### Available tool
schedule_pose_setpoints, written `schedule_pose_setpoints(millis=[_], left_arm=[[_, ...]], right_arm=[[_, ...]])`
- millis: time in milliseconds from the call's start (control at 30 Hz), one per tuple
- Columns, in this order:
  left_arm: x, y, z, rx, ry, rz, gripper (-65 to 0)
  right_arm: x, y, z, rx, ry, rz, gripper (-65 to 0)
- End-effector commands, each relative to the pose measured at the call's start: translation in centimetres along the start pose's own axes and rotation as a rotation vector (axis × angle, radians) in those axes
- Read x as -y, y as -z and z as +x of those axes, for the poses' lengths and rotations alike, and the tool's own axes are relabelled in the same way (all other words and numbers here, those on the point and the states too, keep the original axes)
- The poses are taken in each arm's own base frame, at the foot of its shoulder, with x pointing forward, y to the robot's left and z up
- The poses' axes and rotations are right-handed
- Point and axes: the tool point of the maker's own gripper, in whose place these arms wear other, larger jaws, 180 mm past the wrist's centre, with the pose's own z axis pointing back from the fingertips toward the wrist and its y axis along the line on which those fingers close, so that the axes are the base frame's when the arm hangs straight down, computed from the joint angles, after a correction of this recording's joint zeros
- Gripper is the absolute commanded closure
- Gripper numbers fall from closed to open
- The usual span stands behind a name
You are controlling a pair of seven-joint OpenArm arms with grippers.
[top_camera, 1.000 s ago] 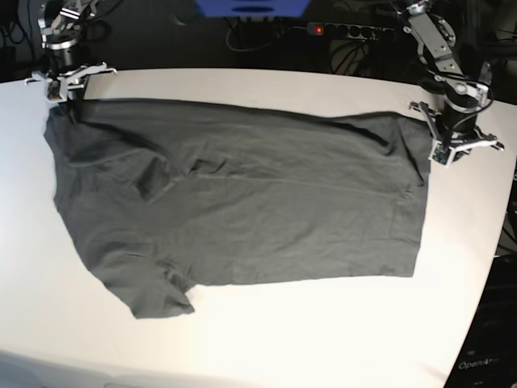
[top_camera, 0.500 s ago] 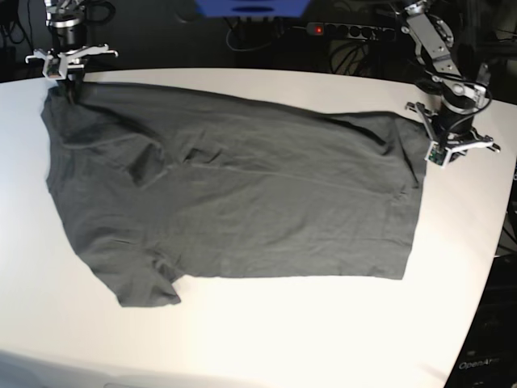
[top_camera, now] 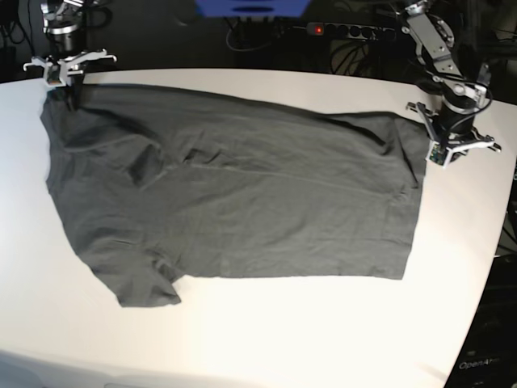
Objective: Fold the T-shirt properly
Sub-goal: 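Drag both held shoulder edges toward the robot to spread the shirt, then release the shoulders and reach both grippers toward the shirt's hem corners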
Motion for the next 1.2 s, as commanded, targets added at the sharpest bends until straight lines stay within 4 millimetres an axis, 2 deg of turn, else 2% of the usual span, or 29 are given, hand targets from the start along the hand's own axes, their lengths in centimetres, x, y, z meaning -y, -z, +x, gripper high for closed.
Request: schedule_pose_setpoints(millis=[0,167,333,400,533,833,1000,1100,1167], left_arm=[[-1.3,-0.2,1.1,0.039,0.007,0.038,-3.1],[-1.9,-0.4,0.4,0.022,-0.002,0.056,-3.1],[-2.1,-0.5,0.4,0.023,-0.004,0.062,-3.1],[-2.9,-0.7,-0.3,0.006,-0.022,0.087,-3.1],[-4.2,-0.5,0.0,0.013,-0.043,0.126,-3.1],[-5.2,-1.1,-0.5,0.004,-0.068,0.159,-3.1],[-6.2,-2.1,-0.1,0.045,-0.124,0.2,-3.1],[-5.8,-2.1,0.0,0.04,-0.136,0.197,-3.3],[-5.1,-2.1,0.2,0.043,-0.157,0.189,-3.3]], right_arm=[[0.1,0.0,-1.5,-0.103,-0.054,0.027,-0.7],[1.2,0.4,0.7,-0.059,-0.108,0.007,-0.7],[1.4,0.5,1.1,-0.052,-0.119,0.003,-0.7],[1.4,0.3,1.1,-0.054,-0.121,0.002,-0.7],[1.7,0.3,1.6,-0.042,-0.135,-0.003,-0.7],[1.7,-0.1,6.2,0.103,-0.191,-0.031,-0.7],[3.2,-1.7,9.3,0.282,-0.127,-0.122,-0.9],[3.8,-2.3,10.9,0.354,-0.12,-0.147,-1.9],[3.7,-2.0,11.6,0.373,-0.125,-0.148,-5.7]])
